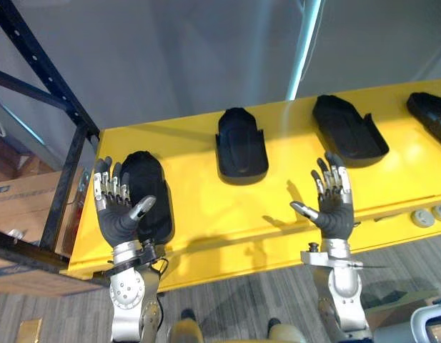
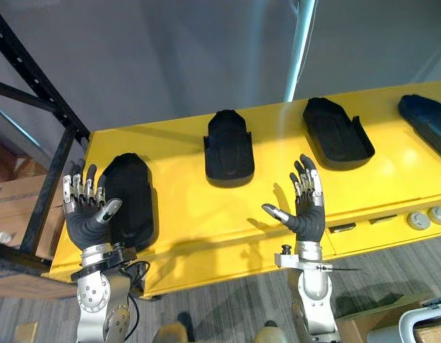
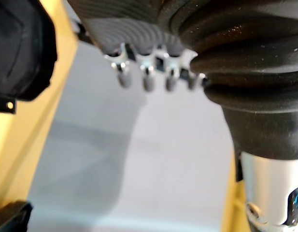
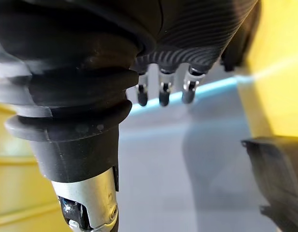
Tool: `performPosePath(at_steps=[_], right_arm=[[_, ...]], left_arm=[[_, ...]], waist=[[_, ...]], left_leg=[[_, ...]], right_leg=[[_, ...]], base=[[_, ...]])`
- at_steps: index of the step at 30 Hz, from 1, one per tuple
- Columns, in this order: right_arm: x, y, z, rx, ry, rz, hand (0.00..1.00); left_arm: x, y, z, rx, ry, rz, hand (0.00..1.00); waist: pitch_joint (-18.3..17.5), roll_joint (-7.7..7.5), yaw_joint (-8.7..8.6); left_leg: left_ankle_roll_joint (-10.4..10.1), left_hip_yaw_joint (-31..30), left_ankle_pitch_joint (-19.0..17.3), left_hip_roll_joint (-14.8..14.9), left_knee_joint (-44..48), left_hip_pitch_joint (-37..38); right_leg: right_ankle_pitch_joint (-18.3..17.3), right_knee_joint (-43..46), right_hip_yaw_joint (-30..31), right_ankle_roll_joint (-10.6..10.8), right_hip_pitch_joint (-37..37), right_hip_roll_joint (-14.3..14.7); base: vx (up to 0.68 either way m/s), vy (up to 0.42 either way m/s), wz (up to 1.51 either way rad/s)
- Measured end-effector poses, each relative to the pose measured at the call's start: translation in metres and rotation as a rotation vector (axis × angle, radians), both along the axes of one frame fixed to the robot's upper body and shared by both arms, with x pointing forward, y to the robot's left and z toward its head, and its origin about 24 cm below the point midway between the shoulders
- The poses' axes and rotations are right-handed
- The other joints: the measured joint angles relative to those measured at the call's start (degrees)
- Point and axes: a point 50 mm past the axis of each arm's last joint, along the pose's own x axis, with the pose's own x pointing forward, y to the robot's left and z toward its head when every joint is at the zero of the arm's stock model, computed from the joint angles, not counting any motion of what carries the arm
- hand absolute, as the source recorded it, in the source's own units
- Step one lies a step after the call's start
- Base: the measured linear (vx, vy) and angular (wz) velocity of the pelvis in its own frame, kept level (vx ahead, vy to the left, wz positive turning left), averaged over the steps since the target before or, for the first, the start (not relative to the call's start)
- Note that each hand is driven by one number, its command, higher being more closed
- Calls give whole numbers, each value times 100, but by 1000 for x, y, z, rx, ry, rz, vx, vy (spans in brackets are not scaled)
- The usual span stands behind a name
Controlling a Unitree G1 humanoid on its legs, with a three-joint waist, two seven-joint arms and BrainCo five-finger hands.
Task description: Walk over and take plastic housings, then place them on the shelf
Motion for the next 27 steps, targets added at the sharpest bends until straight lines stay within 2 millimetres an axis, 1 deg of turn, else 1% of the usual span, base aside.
performPosePath(at_steps=[2, 4, 5, 8, 9, 11, 12, 13, 14, 16, 18, 21, 23, 25, 26, 27], right_arm=[[-4, 1, 11, 13, -69, 5, 0], [-10, 5, 27, 11, -149, 35, 0], [-11, 8, 29, 2, -160, 45, 0], [-10, 15, 28, -43, -139, 55, 0], [-8, 15, 27, -57, -118, 48, 0], [-7, 14, 25, -64, -99, 33, 0], [-7, 13, 24, -64, -84, 24, 0], [-6, 12, 24, -66, -79, 23, 0], [-5, 12, 24, -69, -74, 24, 0], [-4, 11, 25, -74, -78, 35, 0], [-3, 11, 25, -81, -78, 58, 0], [-1, 11, 23, -79, -52, 93, 0], [-1, 9, 24, -91, -56, 96, 0], [0, 6, 25, -95, -65, 101, 0], [1, 5, 26, -95, -71, 112, 0], [2, 4, 29, -102, -83, 150, 0]], left_arm=[[-1, 6, 2, 4, -2, 47, 0], [-6, 18, 7, -2, -12, 182, 0], [-8, 22, 8, -15, -15, 236, 0], [-15, 34, 11, -20, -24, 401, 0], [-19, 39, 13, -6, -42, 465, 0], [-24, 44, 19, 3, -75, 488, 0], [-28, 46, 25, 17, -123, 493, 0], [-31, 47, 29, 28, -150, 492, 0], [-36, 48, 37, 49, -215, 473, 0], [-45, 48, 52, 63, -322, 424, 0], [-51, 44, 62, 101, -392, 393, 0], [-56, 41, 72, 134, -443, 381, 0], [-55, 43, 73, 175, -419, 365, 0], [-53, 45, 73, 225, -365, 331, 0], [-50, 45, 71, 245, -325, 298, 0], [-47, 45, 65, 267, -253, 229, 0]], waist=[[-7, -13, 2], [-20, -29, -1], [-22, -28, -1], [-51, -31, 4], [-54, -36, 35], [-52, -32, 72], [-55, -30, 116], [-67, -25, 136], [-79, -17, 144], [-111, 44, 147], [-156, 104, 140], [-172, 136, 117], [-181, 154, 117], [-196, 186, 116], [-200, 210, 114], [-211, 233, 116]], left_leg=[[11, -6, -6, -84, -118, 144], [60, -39, 30, -156, -347, 343], [73, -63, 54, -171, -429, 387], [90, -150, 206, -217, -700, 397], [94, -273, 217, -238, -717, 309], [110, -366, 245, -248, -733, 269], [114, -422, 249, -252, -736, 284], [119, -433, 251, -252, -738, 285], [133, -437, 260, -255, -740, 283], [156, -439, 281, -258, -741, 261], [170, -434, 298, -266, -742, 225], [152, -424, 342, -261, -743, 187], [142, -419, 365, -257, -745, 162], [125, -419, 409, -259, -747, 94], [126, -425, 436, -252, -749, 73], [114, -438, 478, -210, -750, 64]], right_leg=[[76, -7, -115, 115, 97, -70], [95, -16, -245, 138, 233, -106], [95, -18, -305, 138, 255, -109], [96, -68, -408, 138, 253, -110], [97, -113, -563, 138, 259, -123], [97, -131, -671, 138, 303, -126], [98, -147, -690, 138, 360, -124], [98, -147, -728, 138, 371, -124], [102, -148, -809, 131, 391, -124], [136, -166, -809, 81, 382, -121], [147, -180, -807, 65, 344, -126], [146, -258, -807, 60, 329, -112], [135, -325, -811, 45, 331, -98], [94, -399, -841, -15, 316, -74], [76, -392, -863, -46, 295, -54], [52, -388, -921, -72, 293, -17]], base=[[89, 123, 6], [57, 65, 11], [13, 6, 12], [-8, 3, 22], [-31, 2, 38], [-31, 4, 33], [-19, 10, 19], [-27, 9, 17], [-36, 10, 11], [-51, 26, 4], [-54, 25, -5], [-69, 5, -6], [-84, -13, -5], [-97, -12, 3], [-85, -12, 8], [-71, -13, 8]])
